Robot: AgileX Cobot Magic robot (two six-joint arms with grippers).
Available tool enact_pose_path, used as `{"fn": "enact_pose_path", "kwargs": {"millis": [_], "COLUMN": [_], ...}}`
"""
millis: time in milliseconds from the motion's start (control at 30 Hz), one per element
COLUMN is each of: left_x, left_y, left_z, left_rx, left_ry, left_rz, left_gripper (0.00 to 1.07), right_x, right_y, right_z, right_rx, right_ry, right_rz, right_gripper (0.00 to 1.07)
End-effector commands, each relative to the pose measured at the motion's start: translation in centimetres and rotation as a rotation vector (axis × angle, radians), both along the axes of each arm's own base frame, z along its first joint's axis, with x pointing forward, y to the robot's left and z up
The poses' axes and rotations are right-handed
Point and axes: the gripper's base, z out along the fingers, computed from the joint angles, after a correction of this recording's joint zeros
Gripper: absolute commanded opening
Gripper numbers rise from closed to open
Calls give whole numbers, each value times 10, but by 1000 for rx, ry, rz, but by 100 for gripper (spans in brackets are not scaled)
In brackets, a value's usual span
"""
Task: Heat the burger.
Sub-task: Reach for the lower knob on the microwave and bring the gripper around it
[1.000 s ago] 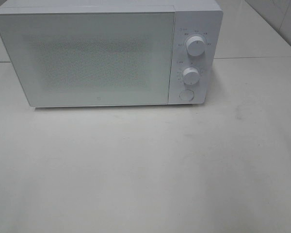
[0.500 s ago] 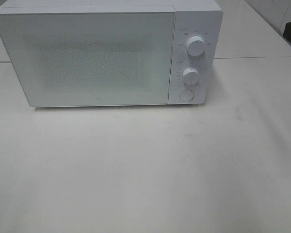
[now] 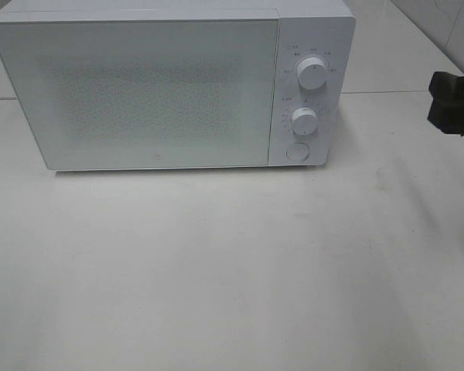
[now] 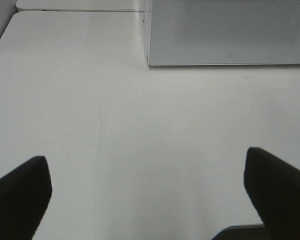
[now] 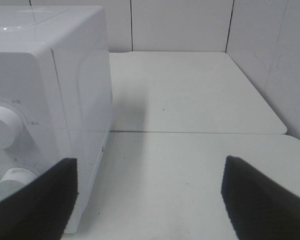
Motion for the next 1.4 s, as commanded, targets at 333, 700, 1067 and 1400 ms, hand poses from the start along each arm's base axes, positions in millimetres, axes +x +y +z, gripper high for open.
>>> {"fn": "enact_pose_path", "kwargs": {"millis": [333, 700, 1067, 1400], "left_x": [-3, -3, -3, -3], "left_y": [0, 0, 0, 0], "left_z": [0, 0, 0, 0], "left_rx": [-4, -4, -4, -4], "left_ry": [-37, -37, -37, -37], "left_rz": [4, 4, 4, 4], "left_gripper": [100, 100, 100, 100], "right_x": [7, -3, 19, 36], "right_y": [47, 82, 115, 130], "right_z": [-26, -45, -51, -59], "right_rx": [7, -16, -33, -41], "right_ry": [-102, -120, -98, -104], "right_rz": [-38, -68, -42, -46], "right_gripper": [76, 76, 76, 76]}}
